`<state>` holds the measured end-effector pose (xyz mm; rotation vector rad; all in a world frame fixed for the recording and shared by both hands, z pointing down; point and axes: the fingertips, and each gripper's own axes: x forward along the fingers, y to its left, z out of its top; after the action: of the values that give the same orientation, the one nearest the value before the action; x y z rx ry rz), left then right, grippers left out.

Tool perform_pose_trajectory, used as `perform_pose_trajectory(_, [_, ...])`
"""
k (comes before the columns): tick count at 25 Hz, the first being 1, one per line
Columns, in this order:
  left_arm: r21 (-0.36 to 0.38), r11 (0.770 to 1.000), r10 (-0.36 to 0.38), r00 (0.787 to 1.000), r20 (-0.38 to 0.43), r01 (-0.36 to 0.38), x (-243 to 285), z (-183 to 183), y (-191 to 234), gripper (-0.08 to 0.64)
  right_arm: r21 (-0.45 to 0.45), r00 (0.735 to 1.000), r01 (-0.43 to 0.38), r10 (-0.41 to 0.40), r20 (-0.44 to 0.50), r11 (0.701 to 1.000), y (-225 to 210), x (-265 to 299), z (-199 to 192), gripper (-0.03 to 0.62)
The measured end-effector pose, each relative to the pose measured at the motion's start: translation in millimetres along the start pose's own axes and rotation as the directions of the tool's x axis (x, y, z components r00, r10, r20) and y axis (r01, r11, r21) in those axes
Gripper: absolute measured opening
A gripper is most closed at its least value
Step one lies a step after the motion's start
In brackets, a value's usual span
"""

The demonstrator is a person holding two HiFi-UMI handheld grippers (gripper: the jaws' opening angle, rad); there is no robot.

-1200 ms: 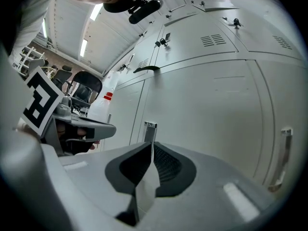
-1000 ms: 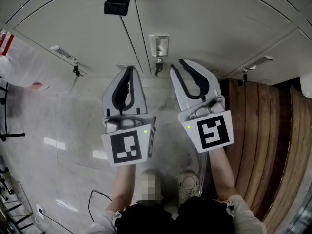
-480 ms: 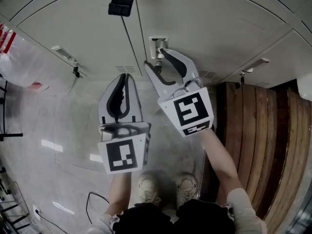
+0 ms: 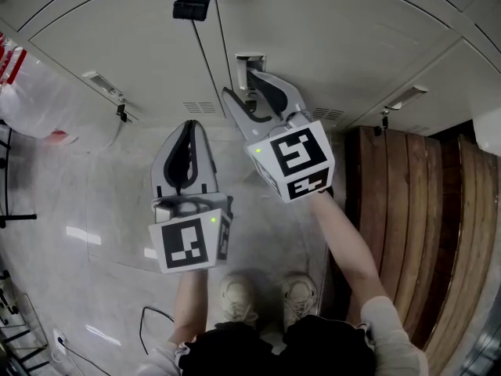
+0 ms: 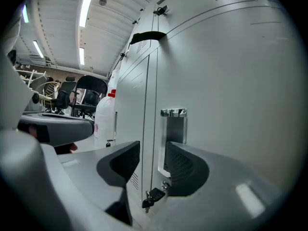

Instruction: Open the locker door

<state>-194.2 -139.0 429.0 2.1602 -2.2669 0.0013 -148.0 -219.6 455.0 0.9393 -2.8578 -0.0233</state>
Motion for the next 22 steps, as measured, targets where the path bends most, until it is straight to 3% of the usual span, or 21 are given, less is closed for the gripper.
perform_pose_trajectory(7, [-0.058, 0.998, -0.031, 1.0, 0.002, 0.031, -2.2, -0.9, 0.5, 0.018, 0.028, 0.999, -0.029, 0.03, -0.025, 0.999, 6.8, -12.9, 0.5, 0.121])
perform_pose_trajectory(10, [-0.078, 0.993, -0.092, 0.996, -0.011, 0.091, -3.4, -0.8, -9.5, 0.018, 0.028, 0.998, -0.062, 0.063, -0.02, 0.998, 15.1, -23.6, -0.2, 0.112])
perform_pose_trajectory(15, [-0.124, 0.948, -0.285, 0.956, 0.075, 0.293, -6.8, 12.4, -40.8, 0.02, 0.004, 0.99, -0.139, 0.138, 0.027, 0.99, 30.3, -45.1, -1.5, 0.107])
perform_pose_trajectory(18, [-0.092, 0.941, -0.317, 0.943, 0.101, 0.326, -10.0, 20.6, -48.3, 0.03, -0.014, 0.981, -0.189, 0.189, 0.045, 0.982, 37.3, -57.0, -2.8, 0.107])
perform_pose_trajectory(21, [-0.064, 0.934, -0.349, 0.936, 0.056, 0.352, -10.3, 16.4, -58.7, 0.13, -0.02, 0.978, -0.2, 0.2, 0.052, 0.98, 41.8, -66.6, -2.9, 0.107])
perform_pose_trajectory(22, [-0.055, 0.928, -0.365, 0.93, 0.051, 0.368, -11.2, 15.6, -63.0, 0.132, -0.021, 0.978, -0.201, 0.202, 0.057, 0.979, 43.5, -69.2, -3.0, 0.106])
